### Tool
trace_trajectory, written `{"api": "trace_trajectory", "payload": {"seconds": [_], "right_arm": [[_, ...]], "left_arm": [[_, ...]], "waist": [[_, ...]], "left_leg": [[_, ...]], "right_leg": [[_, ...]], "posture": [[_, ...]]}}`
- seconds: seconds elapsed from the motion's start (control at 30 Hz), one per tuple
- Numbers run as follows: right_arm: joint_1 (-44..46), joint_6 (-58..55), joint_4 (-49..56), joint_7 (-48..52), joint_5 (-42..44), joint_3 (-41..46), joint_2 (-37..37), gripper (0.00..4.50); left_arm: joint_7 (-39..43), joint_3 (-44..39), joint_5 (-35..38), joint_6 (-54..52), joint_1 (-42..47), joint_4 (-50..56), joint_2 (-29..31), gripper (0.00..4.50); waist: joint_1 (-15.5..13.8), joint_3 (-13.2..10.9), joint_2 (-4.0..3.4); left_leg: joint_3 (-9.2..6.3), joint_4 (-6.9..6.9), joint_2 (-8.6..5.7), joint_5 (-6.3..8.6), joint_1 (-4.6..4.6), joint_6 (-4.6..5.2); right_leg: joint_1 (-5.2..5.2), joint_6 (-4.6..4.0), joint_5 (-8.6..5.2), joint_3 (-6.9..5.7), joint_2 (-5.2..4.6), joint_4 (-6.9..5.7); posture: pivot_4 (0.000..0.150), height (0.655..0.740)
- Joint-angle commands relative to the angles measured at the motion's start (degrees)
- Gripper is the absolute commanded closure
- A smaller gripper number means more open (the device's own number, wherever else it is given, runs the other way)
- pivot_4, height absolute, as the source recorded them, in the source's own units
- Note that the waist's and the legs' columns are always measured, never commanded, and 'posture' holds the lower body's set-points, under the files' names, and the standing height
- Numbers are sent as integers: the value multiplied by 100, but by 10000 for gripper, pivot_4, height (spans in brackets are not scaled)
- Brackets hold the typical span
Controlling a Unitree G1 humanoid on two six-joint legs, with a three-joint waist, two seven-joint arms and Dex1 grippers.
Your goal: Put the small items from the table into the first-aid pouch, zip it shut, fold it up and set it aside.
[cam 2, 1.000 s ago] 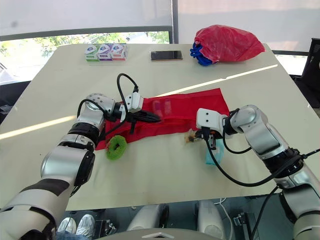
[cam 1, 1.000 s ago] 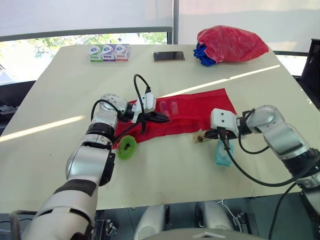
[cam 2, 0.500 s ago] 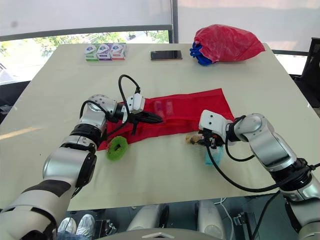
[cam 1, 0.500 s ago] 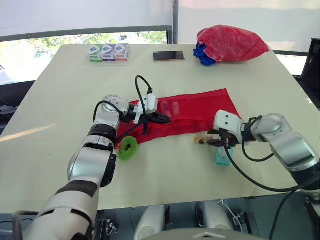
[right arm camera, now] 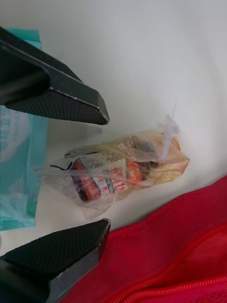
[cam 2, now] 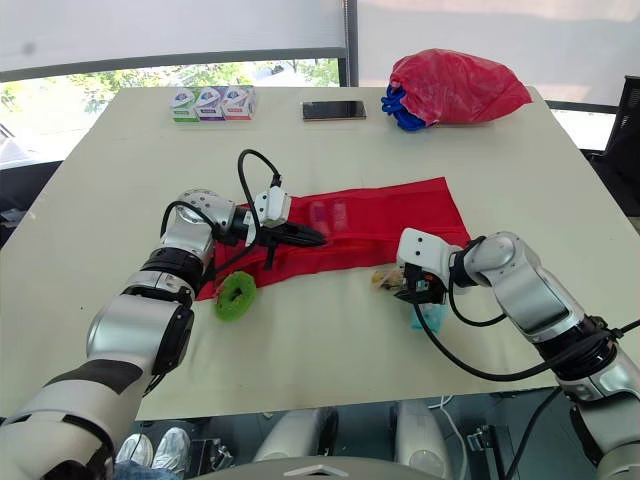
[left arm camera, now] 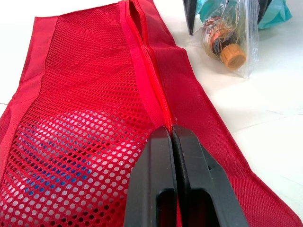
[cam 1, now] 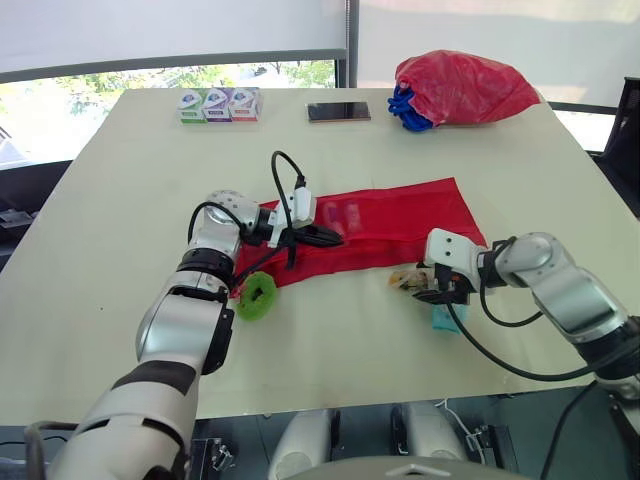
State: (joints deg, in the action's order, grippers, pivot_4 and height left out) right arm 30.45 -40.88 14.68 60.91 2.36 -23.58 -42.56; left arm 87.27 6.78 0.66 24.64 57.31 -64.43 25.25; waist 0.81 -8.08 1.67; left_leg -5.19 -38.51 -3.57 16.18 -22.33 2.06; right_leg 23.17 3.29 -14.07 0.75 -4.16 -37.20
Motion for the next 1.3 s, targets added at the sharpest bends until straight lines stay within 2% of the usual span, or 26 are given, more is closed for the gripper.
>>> {"api": "trace_trajectory", "payload": {"seconds": [0.03, 0.07, 0.1, 0.23, 0.43, 0.77, 0.87, 1.0, 1.13, 1.3], "right_arm": [[8, 34, 169, -45, -16, 79, -57, 34942], [1, -3, 210, -63, -2, 100, -56, 38277], [-8, -34, 249, -79, 11, 115, -58, 38926], [-59, -307, 471, -278, 87, 270, -2, 39024], [-146, -1369, 837, -1043, 334, 615, 572, 39024], [240, -2232, 372, -2370, 150, 473, 1622, 39024], [308, -2498, 177, -2855, 307, 940, 2252, 39024], [296, -2758, 52, -3192, 378, 1281, 2565, 39024], [434, -3345, 117, -3517, 689, 1857, 3224, 39024], [580, -3822, 87, -3794, 813, 1924, 3531, 39024]], "left_arm": [[34, -115, 133, 121, 34, 155, -38, 45000], [34, -116, 138, 121, 28, 163, -47, 45000], [36, -116, 143, 122, 21, 171, -53, 45000], [56, -118, 167, 115, -7, 216, -85, 45000], [95, -124, 234, 64, -34, 316, -122, 45000], [239, -61, 429, -129, -284, 769, -285, 45000], [243, -39, 485, -197, -366, 912, -311, 45000], [267, 4, 519, -220, -499, 1042, -307, 45000], [261, 30, 520, -235, -563, 1109, -322, 45000], [280, 47, 545, -277, -579, 1177, -357, 45000]], "waist": [[0, 0, 0], [0, 1, 2], [0, 1, 2], [0, 1, 2], [-5, 1, 1], [7, 4, 1], [17, 7, 3], [1, 9, 2], [16, 9, 1], [23, 9, 0]], "left_leg": [[0, 0, 0, 0, 0, 0], [1, 0, 0, 0, 0, 0], [-1, 0, 0, 0, 1, 0], [-1, -1, 0, 0, 0, 0], [-2, -3, 1, 0, -7, -1], [4, -9, -2, -1, -18, -1], [4, -9, -2, -1, -16, -2], [5, -9, -6, -1, -18, -2], [4, -8, -9, -1, -18, -2], [3, -7, -10, -1, -18, -2]], "right_leg": [[0, 0, 0, 0, 0, 0], [0, 0, 0, 0, 0, 0], [-1, 0, 0, -1, 0, 0], [-1, 0, 0, -1, 0, 0], [8, -1, 0, 1, -1, -7], [28, -1, 0, 8, -2, -23], [30, -1, 0, 8, -1, -30], [37, -2, 1, 7, -6, -42], [40, -2, 0, 6, -8, -44], [43, -2, 1, 6, -7, -55]], "posture": [[1500, 7400], [1500, 7400], [1500, 7400], [1500, 7400], [1500, 7400], [1500, 7400], [1500, 7400], [1500, 7400], [1500, 7400], [1500, 7400]]}}
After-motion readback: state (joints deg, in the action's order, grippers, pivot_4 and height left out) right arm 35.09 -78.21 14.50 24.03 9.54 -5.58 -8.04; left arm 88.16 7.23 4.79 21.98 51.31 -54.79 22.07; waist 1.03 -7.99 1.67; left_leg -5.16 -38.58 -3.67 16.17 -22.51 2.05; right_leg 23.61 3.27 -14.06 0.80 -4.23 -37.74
